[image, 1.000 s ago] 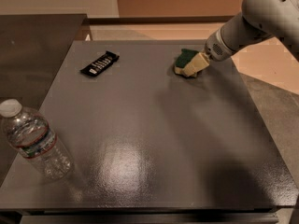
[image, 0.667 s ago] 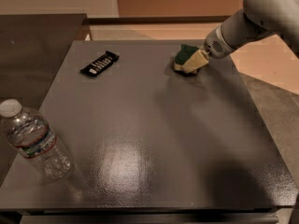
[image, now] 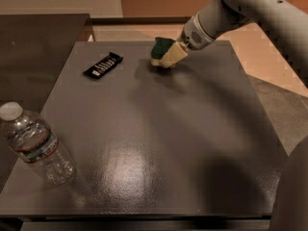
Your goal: Move sponge near rxbar chocolate
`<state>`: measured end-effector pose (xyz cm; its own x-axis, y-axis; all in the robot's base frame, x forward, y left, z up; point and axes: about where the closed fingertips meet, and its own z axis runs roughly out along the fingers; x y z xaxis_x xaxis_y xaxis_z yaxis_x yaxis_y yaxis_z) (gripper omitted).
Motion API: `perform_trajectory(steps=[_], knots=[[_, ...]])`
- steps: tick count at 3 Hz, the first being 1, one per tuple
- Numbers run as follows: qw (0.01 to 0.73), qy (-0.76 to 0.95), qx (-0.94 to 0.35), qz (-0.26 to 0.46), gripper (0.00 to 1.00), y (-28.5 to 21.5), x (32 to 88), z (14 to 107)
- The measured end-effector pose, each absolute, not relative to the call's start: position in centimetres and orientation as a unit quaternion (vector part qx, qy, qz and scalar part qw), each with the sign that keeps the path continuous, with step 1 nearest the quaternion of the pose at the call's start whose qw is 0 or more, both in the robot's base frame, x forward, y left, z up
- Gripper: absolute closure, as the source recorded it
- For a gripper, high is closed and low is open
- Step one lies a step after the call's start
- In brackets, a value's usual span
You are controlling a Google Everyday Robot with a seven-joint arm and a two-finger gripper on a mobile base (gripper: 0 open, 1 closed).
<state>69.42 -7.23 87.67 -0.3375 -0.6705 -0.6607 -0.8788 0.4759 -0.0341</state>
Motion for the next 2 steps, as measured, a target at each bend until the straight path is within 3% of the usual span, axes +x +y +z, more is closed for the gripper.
perform_trajectory(steps=[2], knots=[[0.293, 0.774, -0.529, 0.189, 1.00, -0.6, 69.9, 87.5]])
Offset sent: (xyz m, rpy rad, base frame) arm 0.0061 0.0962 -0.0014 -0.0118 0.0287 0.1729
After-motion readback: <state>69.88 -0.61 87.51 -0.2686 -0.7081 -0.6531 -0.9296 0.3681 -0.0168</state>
